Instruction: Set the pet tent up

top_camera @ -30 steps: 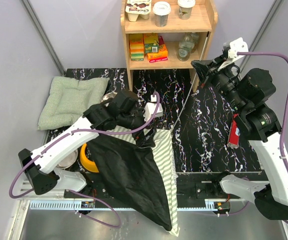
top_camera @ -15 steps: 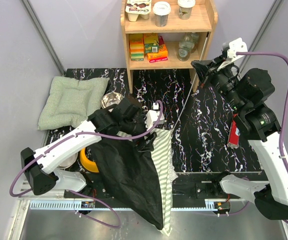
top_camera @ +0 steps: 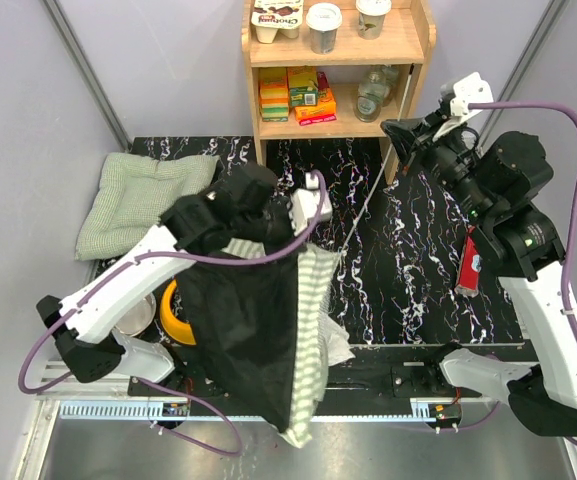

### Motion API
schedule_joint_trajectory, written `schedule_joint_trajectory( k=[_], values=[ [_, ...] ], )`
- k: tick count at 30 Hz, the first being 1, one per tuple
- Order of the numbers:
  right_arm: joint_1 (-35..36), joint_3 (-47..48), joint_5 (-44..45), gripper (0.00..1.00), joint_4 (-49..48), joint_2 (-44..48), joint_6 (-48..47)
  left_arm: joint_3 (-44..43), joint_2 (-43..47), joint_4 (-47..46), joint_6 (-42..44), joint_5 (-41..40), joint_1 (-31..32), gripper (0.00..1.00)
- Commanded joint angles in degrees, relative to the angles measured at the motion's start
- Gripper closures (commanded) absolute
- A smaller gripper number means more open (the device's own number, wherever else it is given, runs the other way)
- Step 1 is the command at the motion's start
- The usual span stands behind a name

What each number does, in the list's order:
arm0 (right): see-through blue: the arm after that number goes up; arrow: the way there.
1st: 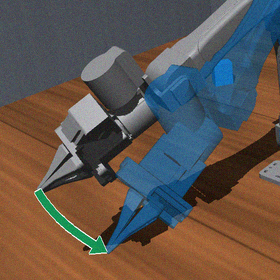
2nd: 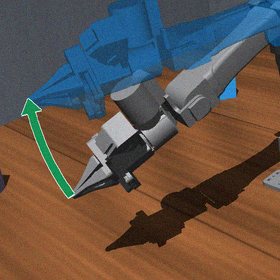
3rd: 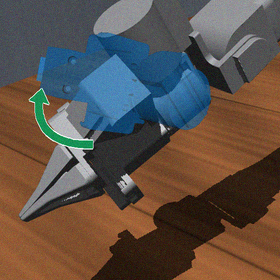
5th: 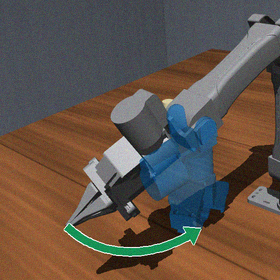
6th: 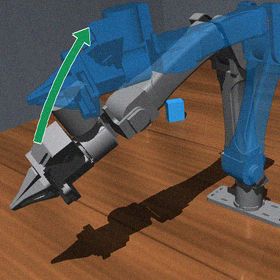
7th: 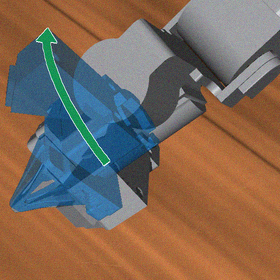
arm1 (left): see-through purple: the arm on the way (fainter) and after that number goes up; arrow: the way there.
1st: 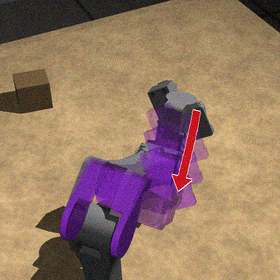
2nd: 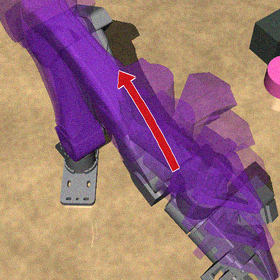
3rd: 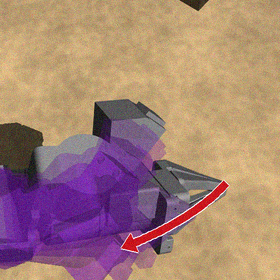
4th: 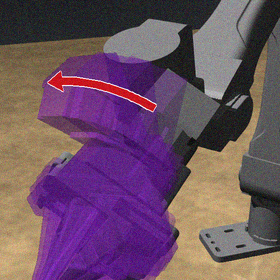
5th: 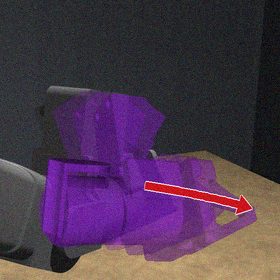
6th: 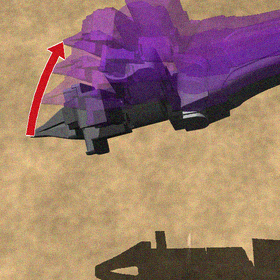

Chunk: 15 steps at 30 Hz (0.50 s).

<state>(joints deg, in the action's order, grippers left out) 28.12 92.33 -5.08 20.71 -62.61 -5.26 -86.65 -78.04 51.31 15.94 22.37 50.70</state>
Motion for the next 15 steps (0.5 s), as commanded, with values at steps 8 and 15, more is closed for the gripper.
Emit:
schedule_joint_trajectory(
  k=[8,15],
  values=[
    [2.2,2.6,-25.41,1.0,12.95,-4.45,-9.59,-22.42,3.16,5.64,12.7,-4.62,-1.21,1.0],
    [7.21,-3.55,-25.16,1.0,8.13,-5.42,-9.95,-31.11,-0.35,10.21,16.48,-7.42,-1.13,1.0]
  ],
)
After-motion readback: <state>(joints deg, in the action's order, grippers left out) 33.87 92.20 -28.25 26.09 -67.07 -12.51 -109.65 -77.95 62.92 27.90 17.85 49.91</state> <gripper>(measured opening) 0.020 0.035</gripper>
